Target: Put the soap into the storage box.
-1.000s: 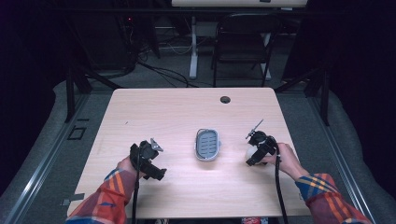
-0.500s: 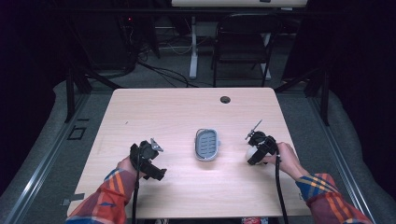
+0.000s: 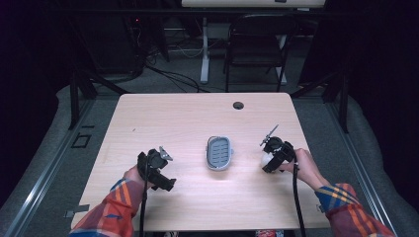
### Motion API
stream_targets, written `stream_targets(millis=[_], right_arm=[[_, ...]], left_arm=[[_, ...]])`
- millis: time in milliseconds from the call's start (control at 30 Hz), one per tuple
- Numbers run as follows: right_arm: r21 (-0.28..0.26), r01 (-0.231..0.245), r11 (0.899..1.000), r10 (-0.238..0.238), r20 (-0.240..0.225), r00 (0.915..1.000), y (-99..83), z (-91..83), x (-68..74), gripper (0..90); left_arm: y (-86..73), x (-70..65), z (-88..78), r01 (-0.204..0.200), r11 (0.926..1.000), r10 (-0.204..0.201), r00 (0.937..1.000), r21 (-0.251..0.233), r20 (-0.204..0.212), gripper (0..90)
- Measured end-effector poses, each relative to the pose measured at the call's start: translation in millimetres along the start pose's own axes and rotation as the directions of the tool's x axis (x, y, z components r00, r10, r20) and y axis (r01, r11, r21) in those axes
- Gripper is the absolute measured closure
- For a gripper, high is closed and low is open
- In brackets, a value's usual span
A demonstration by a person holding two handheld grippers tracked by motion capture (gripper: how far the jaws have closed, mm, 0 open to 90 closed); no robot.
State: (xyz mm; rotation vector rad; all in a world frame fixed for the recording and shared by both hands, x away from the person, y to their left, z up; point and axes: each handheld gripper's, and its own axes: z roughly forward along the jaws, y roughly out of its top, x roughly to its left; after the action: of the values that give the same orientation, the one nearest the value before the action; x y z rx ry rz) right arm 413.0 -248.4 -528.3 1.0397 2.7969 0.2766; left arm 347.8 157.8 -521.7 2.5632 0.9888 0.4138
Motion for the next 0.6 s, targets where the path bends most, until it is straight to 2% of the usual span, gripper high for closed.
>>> stream_targets(millis=[500, 533, 600], right_arm=[[-0.024, 0.029, 0.999, -0.029, 0.008, 0.9995, 5.9, -11.2, 6.3, 23.9], [0.001, 0.056, 0.998, -0.056, 0.008, 0.9984, 8.4, -14.4, 6.2, 23.8], [-0.016, 0.047, 0.999, -0.046, 0.012, 0.9988, 9.0, -14.5, 8.3, 23.9]], left_arm=[[0.0, -0.2, 0.2, -0.001, 1.0, 0.001, 1.0, 0.004, -0.002, 0.2], [0.0, -0.2, 0.3, -0.001, 1.0, 0.001, 1.0, 0.004, -0.003, 0.2], [0.0, -0.4, 0.4, -0.001, 1.0, 0.001, 1.0, 0.004, -0.005, 0.2]])
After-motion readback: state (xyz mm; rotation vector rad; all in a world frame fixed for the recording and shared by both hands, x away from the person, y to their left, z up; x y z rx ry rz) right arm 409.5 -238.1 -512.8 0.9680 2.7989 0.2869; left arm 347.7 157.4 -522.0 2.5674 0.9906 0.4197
